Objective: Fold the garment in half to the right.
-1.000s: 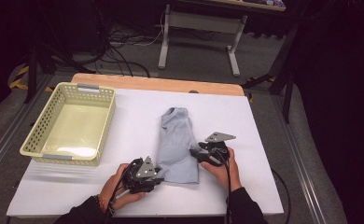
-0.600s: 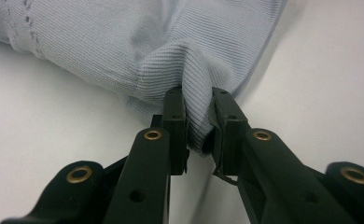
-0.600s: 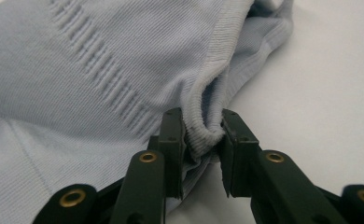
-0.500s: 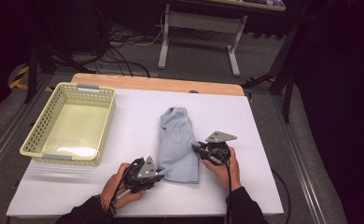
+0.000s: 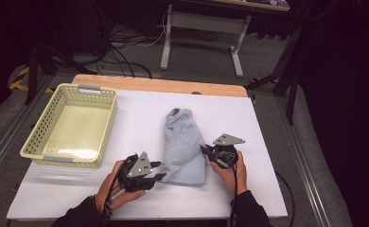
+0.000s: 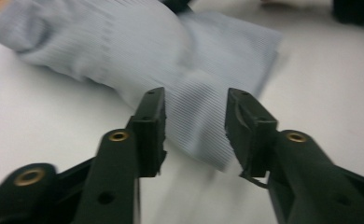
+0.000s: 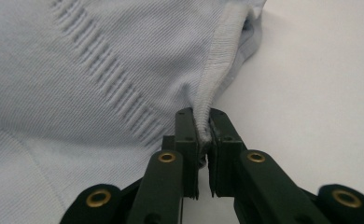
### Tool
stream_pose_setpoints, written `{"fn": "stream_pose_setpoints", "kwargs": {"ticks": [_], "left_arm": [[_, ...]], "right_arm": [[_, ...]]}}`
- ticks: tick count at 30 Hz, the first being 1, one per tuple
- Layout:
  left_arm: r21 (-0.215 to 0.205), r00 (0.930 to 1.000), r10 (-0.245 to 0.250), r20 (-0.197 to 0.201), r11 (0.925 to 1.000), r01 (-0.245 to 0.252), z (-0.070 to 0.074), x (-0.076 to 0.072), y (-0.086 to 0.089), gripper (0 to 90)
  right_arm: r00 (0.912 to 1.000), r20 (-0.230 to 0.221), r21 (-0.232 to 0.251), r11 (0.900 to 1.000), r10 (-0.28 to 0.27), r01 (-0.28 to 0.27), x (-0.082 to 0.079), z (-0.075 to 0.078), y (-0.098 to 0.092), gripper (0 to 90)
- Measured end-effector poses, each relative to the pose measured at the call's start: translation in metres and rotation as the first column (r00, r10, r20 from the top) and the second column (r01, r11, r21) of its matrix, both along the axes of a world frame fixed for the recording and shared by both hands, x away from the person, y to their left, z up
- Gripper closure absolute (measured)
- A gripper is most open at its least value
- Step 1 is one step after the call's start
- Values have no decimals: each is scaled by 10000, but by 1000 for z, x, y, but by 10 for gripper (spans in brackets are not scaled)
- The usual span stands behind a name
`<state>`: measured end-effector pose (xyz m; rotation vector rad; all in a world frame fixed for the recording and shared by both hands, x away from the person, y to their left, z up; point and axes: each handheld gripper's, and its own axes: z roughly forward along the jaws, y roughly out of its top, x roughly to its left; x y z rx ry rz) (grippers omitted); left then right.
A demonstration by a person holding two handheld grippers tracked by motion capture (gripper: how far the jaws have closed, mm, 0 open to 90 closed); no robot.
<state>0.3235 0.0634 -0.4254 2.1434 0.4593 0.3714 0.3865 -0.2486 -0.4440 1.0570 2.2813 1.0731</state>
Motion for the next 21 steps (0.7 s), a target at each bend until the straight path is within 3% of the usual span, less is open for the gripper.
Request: {"fn": "stream_pose_setpoints", "kwargs": {"ticks": [2, 3, 7, 9, 10, 11, 15, 18, 21], "left_arm": [[-153, 9999, 111, -5, 9998, -111, 6, 15, -5, 708], [-153, 9999, 111, -5, 9998, -111, 6, 15, -5, 728], [-151, 9988, 443, 185, 9989, -440, 10, 48, -26, 740], [-126, 9981, 612, 4, 9980, -612, 7, 65, -36, 737], [-230, 9969, 747, -265, 9969, -753, 3, 82, -41, 724], [-230, 9969, 747, -265, 9969, -753, 3, 82, -41, 720], [-334, 9918, 1056, -724, 9936, -1082, -5, 109, -48, 713], [-281, 9893, 1127, -927, 9929, -1157, -10, 117, -50, 722], [341, 9860, 1179, -1176, 9928, -1146, -19, 118, -52, 724]], "right_arm": [[10000, -20, -94, 10000, -32, 32, -1, -3, 2, 839], [10000, -20, -94, 10000, -32, 32, -1, -3, 2, 839], [10000, 16, -38, 10000, -46, 46, -2, -4, 3, 836], [10000, 24, -4, 10000, 51, -51, -2, -5, 4, 832], [9999, 37, -31, 9999, 107, -106, -2, -5, 4, 822], [9999, 37, -31, 9999, 107, -106, -2, -5, 4, 822], [9999, 4, 2, 9999, 145, -145, -2, -6, 3, 772], [9999, 46, -12, 9999, 136, -136, -1, -5, 3, 740], [9999, 56, -132, 9999, 100, -99, -2, -6, 4, 687]]}}
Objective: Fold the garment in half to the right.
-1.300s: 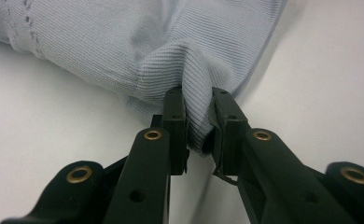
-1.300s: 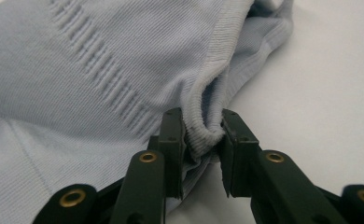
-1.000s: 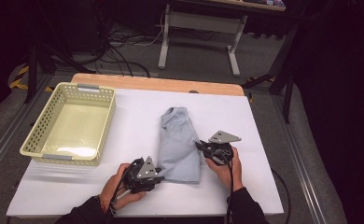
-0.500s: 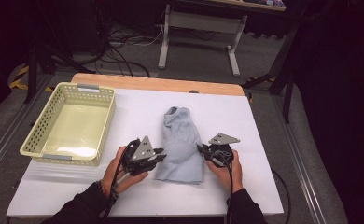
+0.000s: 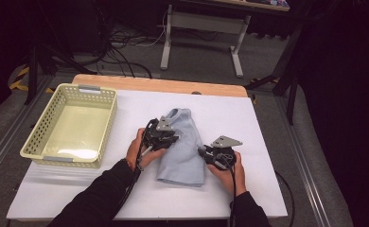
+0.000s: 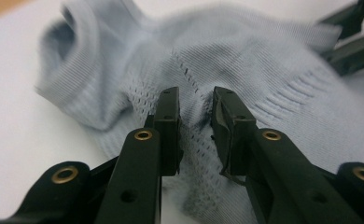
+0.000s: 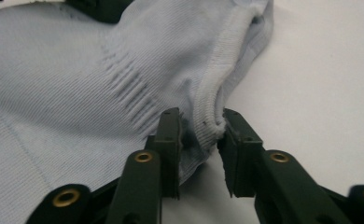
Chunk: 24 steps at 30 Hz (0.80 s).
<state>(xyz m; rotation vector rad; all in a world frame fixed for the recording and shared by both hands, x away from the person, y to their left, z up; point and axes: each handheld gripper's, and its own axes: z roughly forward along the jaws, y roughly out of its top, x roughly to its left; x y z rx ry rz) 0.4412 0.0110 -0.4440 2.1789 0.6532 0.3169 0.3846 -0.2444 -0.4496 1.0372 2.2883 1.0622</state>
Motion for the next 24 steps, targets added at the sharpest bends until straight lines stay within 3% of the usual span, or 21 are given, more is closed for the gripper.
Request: {"fn": "stream_pose_setpoints", "kwargs": {"ticks": [4, 7, 8, 12, 18, 24], "left_arm": [[68, 9998, 96, 156, 9999, -97, -1, -5, 1, 722], [-12, 9971, 250, 712, 9997, -249, 11, -14, 4, 713], [-34, 9956, 297, 894, 9996, -295, 16, -17, 6, 648], [18, 9901, 244, 1383, 9997, -249, 31, -33, 19, 585], [-157, 9910, -378, 1285, 9991, 402, 33, -66, 41, 502], [85, 9913, -872, 982, 9962, 867, 21, -103, 51, 423]], "right_arm": [[10000, -26, -29, 10000, -73, 73, 0, 0, 0, 622], [9998, -63, -64, 9998, -171, 170, 0, 0, -1, 567], [9999, -5, -64, 9999, -161, 161, 0, 1, -1, 555], [9996, 272, 159, 9998, -76, 72, -4, 8, -3, 517], [9966, 800, 620, 9978, 170, -220, -15, 27, -5, 477], [9966, 757, 212, 9992, 326, -343, -29, 26, -2, 391]]}}
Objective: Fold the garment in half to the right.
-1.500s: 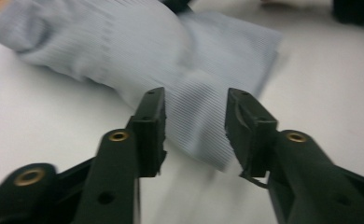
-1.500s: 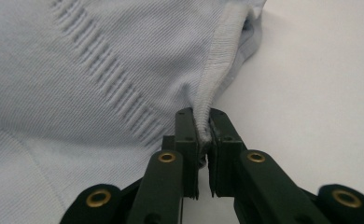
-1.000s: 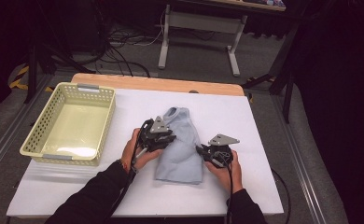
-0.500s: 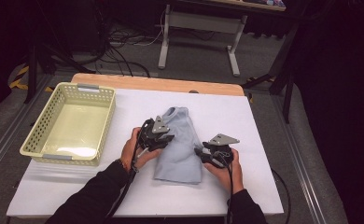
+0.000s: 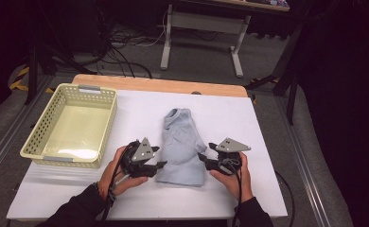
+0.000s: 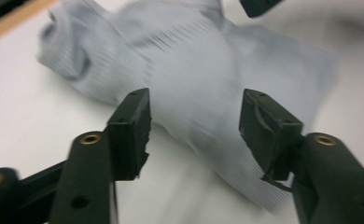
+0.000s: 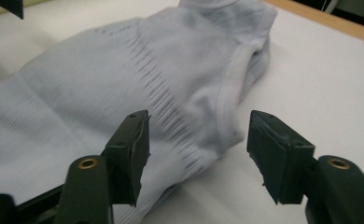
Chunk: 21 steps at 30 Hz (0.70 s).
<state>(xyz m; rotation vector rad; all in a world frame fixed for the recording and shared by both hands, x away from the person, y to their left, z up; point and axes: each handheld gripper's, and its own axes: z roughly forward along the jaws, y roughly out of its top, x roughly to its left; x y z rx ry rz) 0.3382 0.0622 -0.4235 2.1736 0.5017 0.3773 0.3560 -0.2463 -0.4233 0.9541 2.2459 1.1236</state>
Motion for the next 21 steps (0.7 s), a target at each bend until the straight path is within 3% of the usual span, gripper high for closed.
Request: {"fn": "stream_pose_setpoints", "kwargs": {"ticks": [1, 2, 5, 7, 11, 14, 16, 19, 20, 21], "left_arm": [[37, 10000, 11, -64, 10000, -10, -3, -4, 0, 398], [70, 9997, 0, -263, 10000, 2, -7, -8, -2, 375], [140, 9995, -122, -295, 9998, 126, -11, -12, -5, 320], [398, 9978, -404, -518, 9983, 425, -17, -14, -12, 270], [807, 9959, -447, -784, 9954, 510, -26, -14, -18, 202], [936, 9938, -415, -1031, 9943, 513, -34, -11, -22, 155], [1166, 9926, -447, -1131, 9915, 579, -37, -10, -24, 156], [1325, 9916, -580, -1159, 9885, 733, -38, -9, -26, 285], [1218, 9898, -720, -1231, 9887, 871, -38, -9, -26, 285], [1243, 9902, -693, -1213, 9887, 844, -38, -9, -26, 369]], "right_arm": [[9998, -174, -218, 9998, 17, -21, -5, -4, 1, 372], [9996, -266, -245, 9997, 24, -31, -7, -6, 1, 365], [9989, -467, -308, 9995, 40, -54, -11, -11, 1, 348], [9976, -689, -260, 9996, 86, -104, -13, -17, 2, 314], [9968, -795, -135, 9999, -2, -8, -10, -20, 1, 275], [9929, -1173, 111, 9997, -190, 204, 0, -27, 0, 187], [9908, -1335, 256, 9993, -238, 275, 5, -29, -1, 168], [9899, -1398, 229, 9994, -242, 277, 8, -30, 1, 160], [9893, -1439, 193, 9995, -224, 255, 9, -30, 2, 160], [9890, -1463, 186, 9995, -208, 238, 11, -30, 4, 160]]}}
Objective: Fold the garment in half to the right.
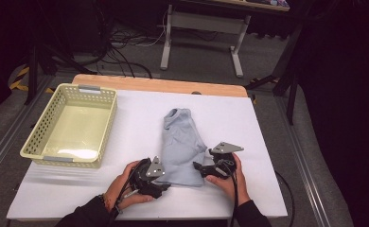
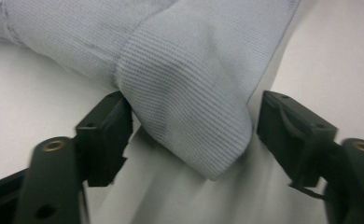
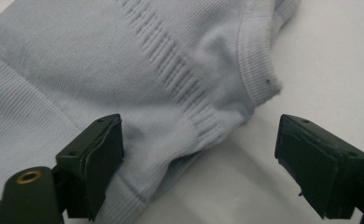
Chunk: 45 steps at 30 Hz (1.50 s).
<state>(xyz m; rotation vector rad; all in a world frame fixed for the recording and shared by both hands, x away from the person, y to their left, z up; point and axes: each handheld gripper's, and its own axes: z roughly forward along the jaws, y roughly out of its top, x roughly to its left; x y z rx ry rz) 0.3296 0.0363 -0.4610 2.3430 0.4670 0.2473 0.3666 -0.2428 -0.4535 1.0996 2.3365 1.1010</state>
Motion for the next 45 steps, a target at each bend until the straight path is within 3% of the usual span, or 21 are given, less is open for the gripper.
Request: {"fn": "stream_pose_setpoints", "kwargs": {"ticks": [2, 5, 8, 9, 10, 12, 16, 18, 23, 28, 32, 33, 36, 38, 40, 41, 43, 44, 45], "left_arm": [[53, 9999, 57, -90, 10000, -57, 1, 1, 0, 493], [-26, 9998, -90, -195, 10000, 89, 1, 2, 1, 540], [60, 9998, -202, -36, 9998, 202, 2, 1, 0, 610], [242, 9994, -310, 172, 9992, 306, 4, -2, -1, 707], [363, 9987, -364, 348, 9987, 351, 5, -4, -2, 724], [567, 9974, -470, 554, 9974, 439, 6, -7, -4, 746], [506, 9968, -573, 552, 9972, 546, 9, -10, -1, 753], [552, 9974, -522, 495, 9973, 495, 10, -13, 2, 751], [522, 9985, -466, 296, 9976, 450, 10, -19, 14, 751], [237, 9991, -383, 167, 9990, 379, 13, -25, 25, 684], [-334, 9995, 78, 308, 9994, -68, 23, -28, 43, 643], [-479, 9987, 344, 376, 9983, -326, 25, -27, 46, 586], [-1098, 9945, 959, 419, 9898, -908, 31, -21, 54, 532], [-1325, 9898, 1322, 539, 9834, -1242, 34, -17, 55, 417], [-1509, 9839, 1654, 679, 9765, -1538, 38, -12, 53, 333], [-1650, 9807, 1833, 687, 9715, -1700, 39, -7, 50, 260], [-1696, 9779, 2007, 589, 9674, -1883, 40, -1, 47, 236], [-1693, 9749, 2161, 544, 9642, -2043, 41, 3, 45, 236], [-1744, 9728, 2255, 523, 9613, -2134, 42, 8, 42, 208]], "right_arm": [[9999, -90, 17, 10000, 95, -95, 1, -1, 4, 176], [9997, -224, -204, 9997, 103, -107, 3, -2, 7, 186], [9993, -374, -215, 9998, 18, -26, 5, -2, 8, 206], [9988, -476, -216, 9997, 75, -86, 6, -3, 9, 247], [9987, -491, -240, 9996, 119, -131, 5, -4, 10, 273], [9984, -489, -301, 9991, 290, -305, 5, -4, 12, 330], [9967, -610, -101, 9984, 544, -551, 4, -4, 12, 403], [9942, -723, 127, 9968, 794, -787, 2, -4, 13, 471], [9933, -562, 50, 9949, 1010, -1008, -1, -4, 20, 615], [9954, -352, 24, 9961, 886, -886, -2, -3, 21, 730], [9958, -295, 44, 9963, 862, -861, -2, -3, 20, 754], [9960, -262, 10, 9963, 857, -858, -3, -3, 21, 758], [9962, -223, -12, 9964, 848, -848, -3, -3, 21, 761], [9963, -169, -61, 9964, 840, -841, -4, -3, 21, 757], [9967, -144, -55, 9968, 794, -795, -4, -3, 21, 712], [9974, -76, -103, 9974, 711, -712, -5, -3, 20, 606], [9983, -50, -100, 9982, 589, -589, -7, -2, 19, 516], [9983, -50, -100, 9982, 589, -589, -7, -2, 19, 516], [9989, -31, -47, 9989, 461, -461, -10, 0, 17, 438]]}}
